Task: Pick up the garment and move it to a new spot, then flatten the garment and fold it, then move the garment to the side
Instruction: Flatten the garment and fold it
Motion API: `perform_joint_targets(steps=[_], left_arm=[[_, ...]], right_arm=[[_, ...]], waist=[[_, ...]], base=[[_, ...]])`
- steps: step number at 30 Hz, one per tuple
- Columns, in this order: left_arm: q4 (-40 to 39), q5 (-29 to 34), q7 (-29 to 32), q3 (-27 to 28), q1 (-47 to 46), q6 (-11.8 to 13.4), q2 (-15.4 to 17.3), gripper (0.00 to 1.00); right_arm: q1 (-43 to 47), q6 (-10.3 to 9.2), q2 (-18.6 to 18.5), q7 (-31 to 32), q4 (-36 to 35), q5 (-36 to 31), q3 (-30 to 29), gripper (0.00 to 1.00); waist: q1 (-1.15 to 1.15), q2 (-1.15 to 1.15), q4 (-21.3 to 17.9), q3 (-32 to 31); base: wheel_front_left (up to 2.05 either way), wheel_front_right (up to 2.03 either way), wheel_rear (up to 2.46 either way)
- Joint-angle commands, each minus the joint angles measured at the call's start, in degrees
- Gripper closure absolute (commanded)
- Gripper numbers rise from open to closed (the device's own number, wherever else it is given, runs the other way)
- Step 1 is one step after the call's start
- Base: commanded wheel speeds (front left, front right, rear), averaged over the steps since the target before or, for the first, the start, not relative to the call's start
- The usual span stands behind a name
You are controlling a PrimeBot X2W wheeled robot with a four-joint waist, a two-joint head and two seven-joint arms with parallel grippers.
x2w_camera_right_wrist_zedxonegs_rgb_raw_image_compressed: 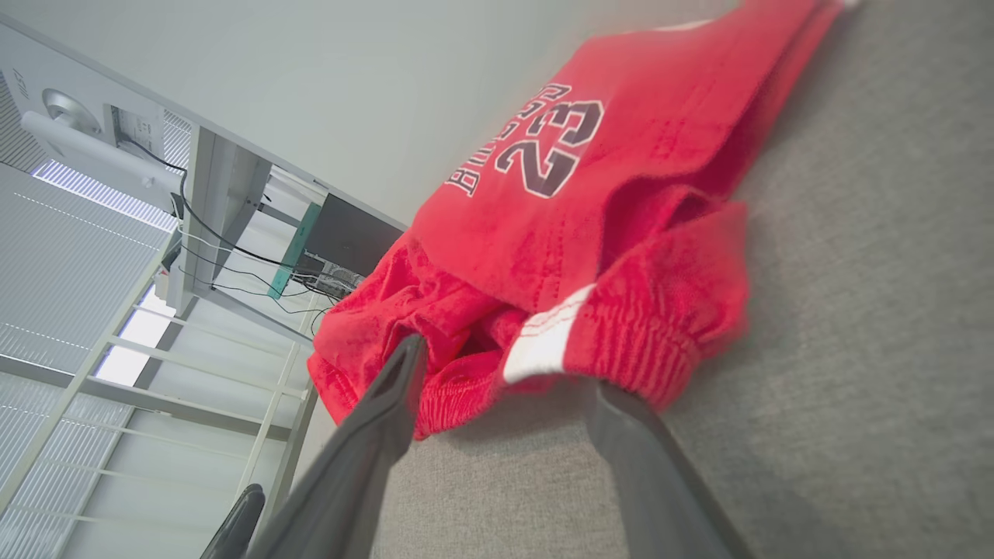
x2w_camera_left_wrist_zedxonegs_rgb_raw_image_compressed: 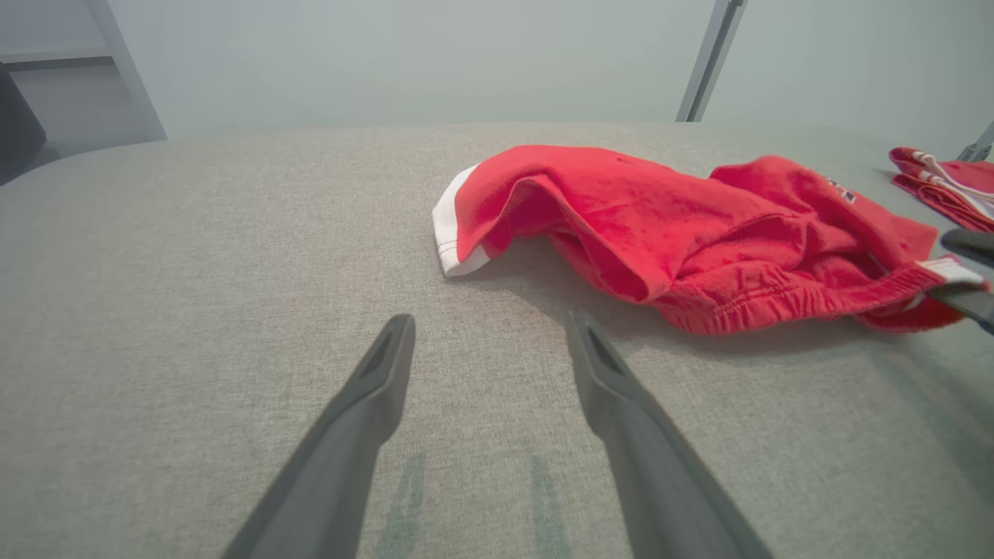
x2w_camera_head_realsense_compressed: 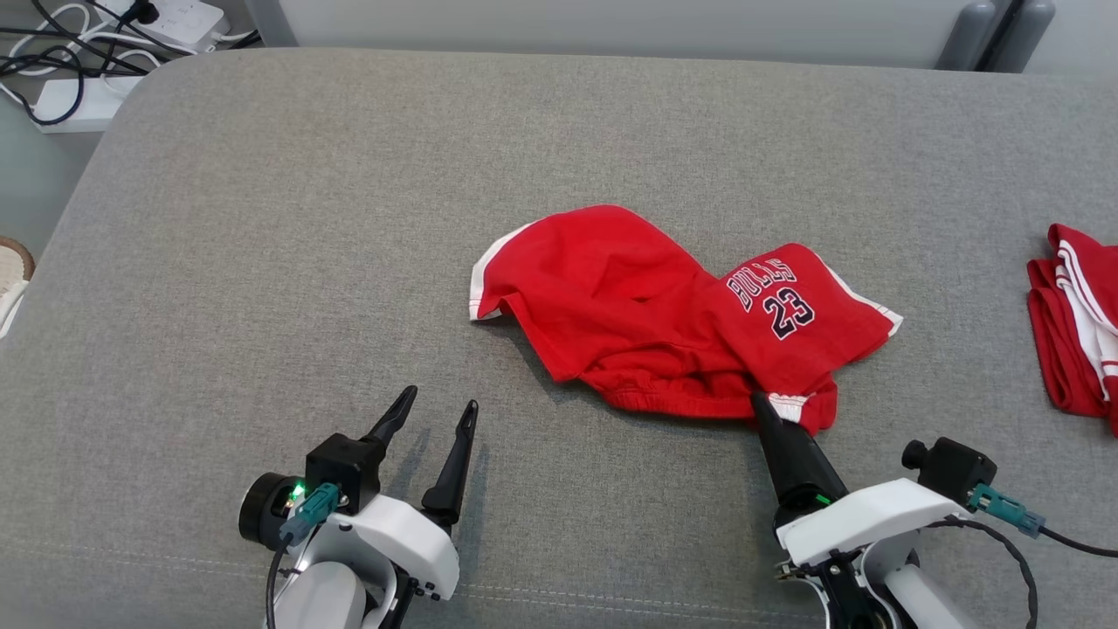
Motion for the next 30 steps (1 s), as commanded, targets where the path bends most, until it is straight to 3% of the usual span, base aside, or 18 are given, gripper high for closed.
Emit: perform_joint_targets(steps=[1, 3, 4, 5, 6, 13, 19, 25, 30], left_arm=[[-0.98, 0.20, -0.31, 1.88, -0.80, -0.46, 0.48, 0.00], [-0.90, 0.05, -0.31, 1.82, -0.67, -0.48, 0.48, 0.00], [-0.85, -0.06, -0.31, 1.69, -0.61, -0.50, 0.48, 0.00], [-0.83, -0.24, -0.31, 1.57, -0.55, -0.50, 0.48, 0.00], [-0.82, -0.44, -0.31, 1.45, -0.49, -0.48, 0.48, 0.00], [-0.62, -1.64, -0.31, 0.54, -0.33, -0.17, 0.48, 0.00], [-0.13, -2.72, -0.31, -0.39, -0.96, -0.15, 0.48, 0.00], [0.03, -5.22, -0.31, -2.50, -1.18, 0.41, 0.48, 0.00], [0.07, -6.44, -0.31, -3.21, -0.70, 1.04, 0.48, 0.00]], right_arm=[[-0.96, 0.09, 0.53, -0.83, -1.22, 0.16, 0.48, 0.43], [-0.96, 0.09, 0.62, -0.83, -1.69, -0.44, -0.82, 0.66], [-0.96, 0.09, 0.66, -0.83, -1.94, -0.77, -1.41, 0.87], [-0.96, 0.09, 0.71, -0.83, -2.18, -1.20, -2.11, 0.98], [-0.91, 0.09, 0.75, -0.83, -2.36, -1.68, -2.88, 1.00], [-1.16, 0.09, 0.69, -0.83, -1.72, -3.70, -5.66, 1.00], [-12.45, 0.09, -4.79, -0.83, -2.67, -7.72, -3.23, 1.00], [-27.01, 0.09, -8.54, 1.20, -4.51, -8.31, 4.92, 1.00], [-30.12, 0.09, -8.69, 4.21, -7.44, -5.23, 13.40, 1.00]], waist=[[0.00, 0.00, -0.03, -0.03], [0.00, 0.00, -0.07, -0.12], [0.00, 0.00, -0.11, -0.17], [0.00, 0.00, -0.15, -0.24], [0.00, 0.00, -0.19, -0.32], [0.00, 0.00, -0.15, -0.42], [0.00, 0.00, 0.78, -0.24], [0.00, 0.00, 3.17, -0.78], [0.00, 0.00, 4.36, -1.13]], base=[[0.00, 0.00, 0.00], [0.00, 0.00, 0.00], [0.00, 0.00, 0.00], [0.00, 0.00, 0.00], [0.00, 0.00, 0.00], [0.00, 0.00, 0.00], [0.00, 0.00, 0.00], [0.00, 0.00, 0.00], [0.00, 0.00, 0.00]])
